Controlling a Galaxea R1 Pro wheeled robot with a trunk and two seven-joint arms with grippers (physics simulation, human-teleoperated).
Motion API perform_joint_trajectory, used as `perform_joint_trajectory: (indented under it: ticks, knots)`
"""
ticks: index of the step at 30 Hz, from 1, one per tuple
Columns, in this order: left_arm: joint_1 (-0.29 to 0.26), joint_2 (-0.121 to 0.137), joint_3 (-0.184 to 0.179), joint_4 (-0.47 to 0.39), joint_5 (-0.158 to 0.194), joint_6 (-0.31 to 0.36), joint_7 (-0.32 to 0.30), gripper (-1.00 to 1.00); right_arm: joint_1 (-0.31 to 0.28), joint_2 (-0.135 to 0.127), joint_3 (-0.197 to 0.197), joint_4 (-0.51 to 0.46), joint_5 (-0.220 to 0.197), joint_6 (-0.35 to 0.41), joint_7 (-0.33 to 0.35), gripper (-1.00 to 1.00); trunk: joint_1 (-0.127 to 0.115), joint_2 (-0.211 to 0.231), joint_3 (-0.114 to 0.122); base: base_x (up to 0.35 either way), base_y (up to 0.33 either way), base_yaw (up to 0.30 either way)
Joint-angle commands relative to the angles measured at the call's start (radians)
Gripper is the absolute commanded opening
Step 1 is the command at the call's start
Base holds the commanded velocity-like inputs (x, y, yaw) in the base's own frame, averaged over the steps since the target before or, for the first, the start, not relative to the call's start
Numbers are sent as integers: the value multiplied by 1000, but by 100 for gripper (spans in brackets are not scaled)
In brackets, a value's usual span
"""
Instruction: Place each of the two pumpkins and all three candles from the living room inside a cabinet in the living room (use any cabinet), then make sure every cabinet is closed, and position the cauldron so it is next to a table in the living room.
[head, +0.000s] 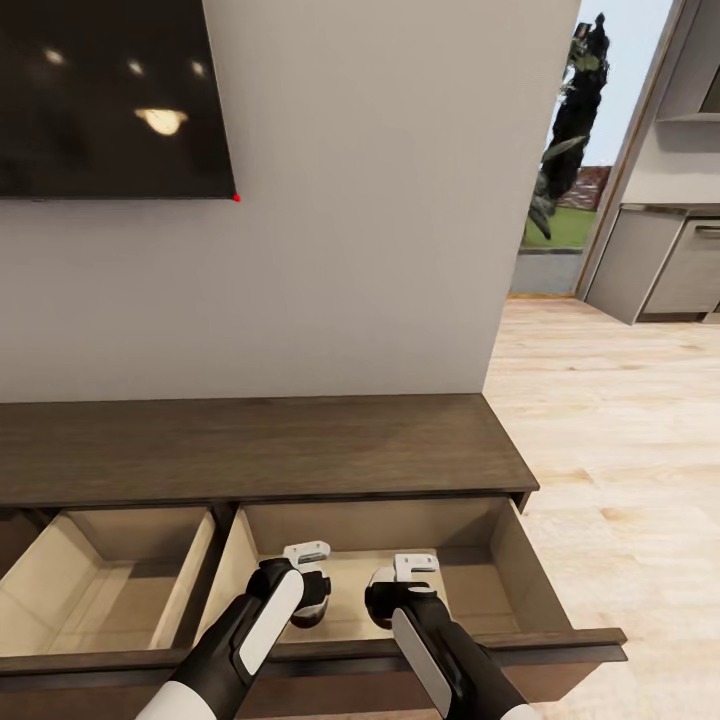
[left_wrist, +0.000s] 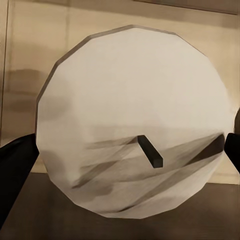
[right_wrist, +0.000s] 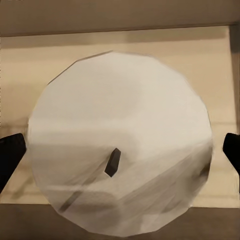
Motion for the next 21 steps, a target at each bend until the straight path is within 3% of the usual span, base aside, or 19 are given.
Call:
perform_joint_trajectory:
  ticks: [1, 15, 16, 21]
  knots:
    - [-1, 1, -2, -1, 8, 1, 12, -100, -1, 0, 2, -2, -10, 2, -9, 100, 0, 0, -1, 0, 0, 0]
    - [-1, 2, -1, 1, 7, 1, 12, -100, -1, 0, 2, -2, -10, 2, -10, 100, 0, 0, -1, 0, 0, 0]
    - [-1, 2, -1, 1, 6, 1, 12, 100, -1, 0, 2, -2, -10, 2, -10, 100, 0, 0, -1, 0, 0, 0]
    - [-1, 4, 5, -1, 9, 0, 12, 100, -1, 0, 2, -2, -10, 2, -10, 100, 0, 0, -1, 0, 0, 0]
